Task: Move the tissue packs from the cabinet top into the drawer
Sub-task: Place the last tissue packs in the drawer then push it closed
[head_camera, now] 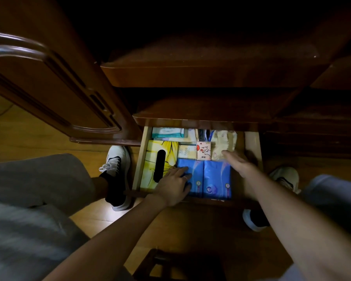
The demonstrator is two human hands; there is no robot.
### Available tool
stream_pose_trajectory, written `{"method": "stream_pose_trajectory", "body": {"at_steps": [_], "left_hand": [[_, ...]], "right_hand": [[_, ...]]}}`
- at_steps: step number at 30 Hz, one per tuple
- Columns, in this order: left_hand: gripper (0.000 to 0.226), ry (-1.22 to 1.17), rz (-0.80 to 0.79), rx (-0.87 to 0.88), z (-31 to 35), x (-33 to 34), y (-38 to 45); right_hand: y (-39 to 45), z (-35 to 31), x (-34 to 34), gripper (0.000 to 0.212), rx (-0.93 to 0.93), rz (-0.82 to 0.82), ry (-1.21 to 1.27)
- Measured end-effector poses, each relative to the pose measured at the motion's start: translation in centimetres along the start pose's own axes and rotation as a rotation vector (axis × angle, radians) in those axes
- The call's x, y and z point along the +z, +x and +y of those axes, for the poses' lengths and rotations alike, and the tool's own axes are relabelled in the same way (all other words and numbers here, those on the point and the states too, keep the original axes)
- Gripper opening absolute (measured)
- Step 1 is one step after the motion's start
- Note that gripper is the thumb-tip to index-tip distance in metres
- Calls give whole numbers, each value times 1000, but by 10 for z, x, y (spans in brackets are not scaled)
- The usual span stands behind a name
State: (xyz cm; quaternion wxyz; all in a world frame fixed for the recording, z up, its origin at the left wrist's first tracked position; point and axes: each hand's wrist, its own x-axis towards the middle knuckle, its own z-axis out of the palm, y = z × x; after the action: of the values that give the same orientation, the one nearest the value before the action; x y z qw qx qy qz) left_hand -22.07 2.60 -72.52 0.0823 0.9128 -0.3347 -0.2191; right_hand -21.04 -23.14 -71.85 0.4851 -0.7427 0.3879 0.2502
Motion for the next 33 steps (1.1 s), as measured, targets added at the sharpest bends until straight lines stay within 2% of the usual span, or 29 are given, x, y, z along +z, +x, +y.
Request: {"method": "stream_pose_trajectory", "body": {"at_steps": [5, 9, 11, 14, 16, 18, 21, 23, 27, 30, 33], "left_hand": [[51, 15, -33, -15, 2, -6, 3], [49, 28, -26, 3, 1, -17, 6], [45, -11, 29, 7, -2, -24, 9], [41, -23, 226, -39, -9, -35, 19], [42, 51, 273, -41, -12, -43, 30], [44, 142, 221, -18, -15, -50, 45], [48, 232, 116, -11, -18, -59, 71], [48, 331, 18, -1, -19, -61, 89], [46, 445, -196, -3, -22, -55, 115], [49, 370, -288, -15, -26, -52, 129], [47, 280, -343, 6, -29, -58, 138]], "right_hand": [[-5, -4, -4, 41, -31, -62, -76], [-3, 3, -5, 33, -29, 10, -166], [-4, 3, -2, 42, -17, 127, -264], [-2, 0, 10, 71, -111, 476, -478], [-5, -3, 19, 70, -228, 626, -681], [-2, -6, 26, 60, -391, 666, -843], [11, -15, 32, 50, -623, 491, -909], [22, -25, 35, 55, -661, 324, -945], [43, -43, 40, 50, -502, 111, -1035], [50, -50, 41, 40, -414, 17, -1025], [52, -51, 41, 44, -395, -21, -1029]]}}
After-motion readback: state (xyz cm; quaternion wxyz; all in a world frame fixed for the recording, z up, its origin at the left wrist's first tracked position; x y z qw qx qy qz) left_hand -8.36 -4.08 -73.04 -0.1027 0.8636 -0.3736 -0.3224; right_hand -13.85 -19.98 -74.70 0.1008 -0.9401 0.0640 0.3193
